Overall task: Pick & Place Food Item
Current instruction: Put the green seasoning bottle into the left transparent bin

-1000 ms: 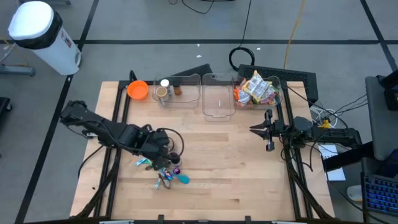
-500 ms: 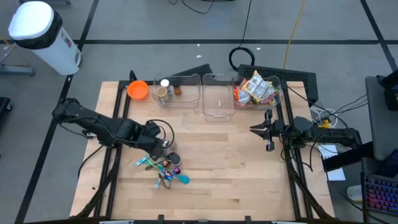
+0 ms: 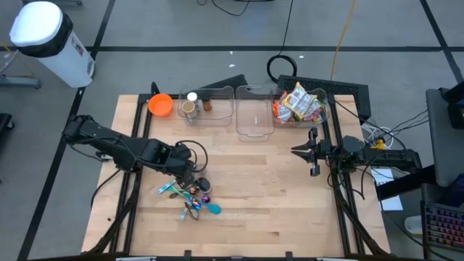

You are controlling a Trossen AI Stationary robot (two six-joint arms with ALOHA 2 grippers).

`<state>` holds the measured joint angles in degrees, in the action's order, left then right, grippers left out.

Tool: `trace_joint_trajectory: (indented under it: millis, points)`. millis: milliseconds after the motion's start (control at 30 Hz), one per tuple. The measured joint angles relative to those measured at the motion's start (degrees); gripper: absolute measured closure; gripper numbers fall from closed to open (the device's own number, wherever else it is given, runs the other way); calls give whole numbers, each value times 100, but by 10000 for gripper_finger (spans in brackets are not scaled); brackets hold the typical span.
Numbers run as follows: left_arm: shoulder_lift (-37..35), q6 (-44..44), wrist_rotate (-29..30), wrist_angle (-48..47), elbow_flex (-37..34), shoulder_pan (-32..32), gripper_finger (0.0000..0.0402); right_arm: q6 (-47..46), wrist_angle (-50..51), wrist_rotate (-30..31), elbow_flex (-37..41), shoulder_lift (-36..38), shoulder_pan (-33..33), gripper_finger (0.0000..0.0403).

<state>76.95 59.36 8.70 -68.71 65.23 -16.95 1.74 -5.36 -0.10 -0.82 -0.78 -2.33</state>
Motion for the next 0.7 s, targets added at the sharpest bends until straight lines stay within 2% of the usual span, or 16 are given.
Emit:
trace_joint_trajectory:
  millis: [700]
  points:
    - [647, -20, -183, 136, -2, 129, 131, -1, 0, 0, 0, 0, 2, 360]
